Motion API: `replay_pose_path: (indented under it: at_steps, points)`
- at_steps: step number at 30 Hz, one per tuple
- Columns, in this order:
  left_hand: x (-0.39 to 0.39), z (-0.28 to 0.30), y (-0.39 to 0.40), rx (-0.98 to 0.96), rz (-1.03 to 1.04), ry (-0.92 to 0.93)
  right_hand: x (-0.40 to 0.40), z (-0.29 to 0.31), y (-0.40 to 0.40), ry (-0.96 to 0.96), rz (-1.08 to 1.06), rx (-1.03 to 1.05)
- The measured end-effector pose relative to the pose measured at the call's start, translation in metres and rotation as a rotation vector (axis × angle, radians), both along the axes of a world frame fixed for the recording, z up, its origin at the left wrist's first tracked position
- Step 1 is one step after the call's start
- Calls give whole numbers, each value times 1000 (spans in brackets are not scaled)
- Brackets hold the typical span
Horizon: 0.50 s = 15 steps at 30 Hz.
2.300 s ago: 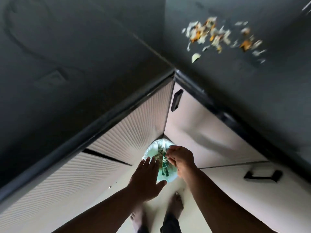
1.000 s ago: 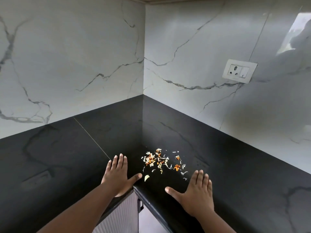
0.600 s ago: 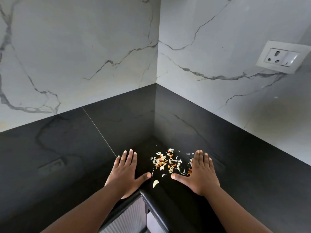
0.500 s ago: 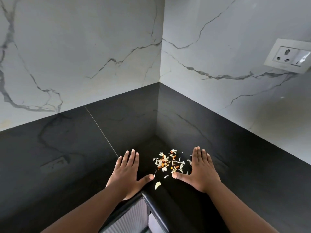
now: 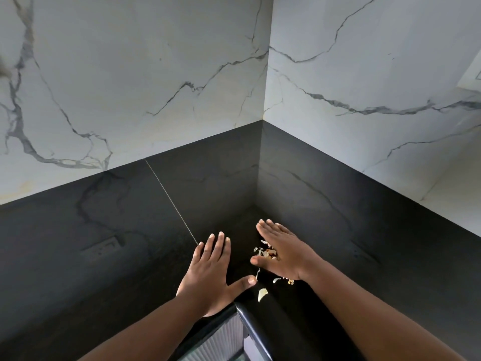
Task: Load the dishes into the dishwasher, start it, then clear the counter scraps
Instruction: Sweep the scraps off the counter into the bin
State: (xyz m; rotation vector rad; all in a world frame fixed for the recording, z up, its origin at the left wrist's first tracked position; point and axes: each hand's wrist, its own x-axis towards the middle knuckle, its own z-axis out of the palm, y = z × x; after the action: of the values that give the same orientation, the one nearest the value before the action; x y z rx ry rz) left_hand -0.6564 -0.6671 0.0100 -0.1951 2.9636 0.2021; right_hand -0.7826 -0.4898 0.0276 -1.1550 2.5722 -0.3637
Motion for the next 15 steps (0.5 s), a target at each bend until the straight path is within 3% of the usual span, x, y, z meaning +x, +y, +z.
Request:
replay_pose_path:
  at_steps: [7, 15]
  points:
    - [1, 0, -1, 11, -4, 0, 15, -12, 8, -38, 232, -125]
    - [0, -4, -2, 18, 5, 6, 31, -7, 31, -262, 194, -304]
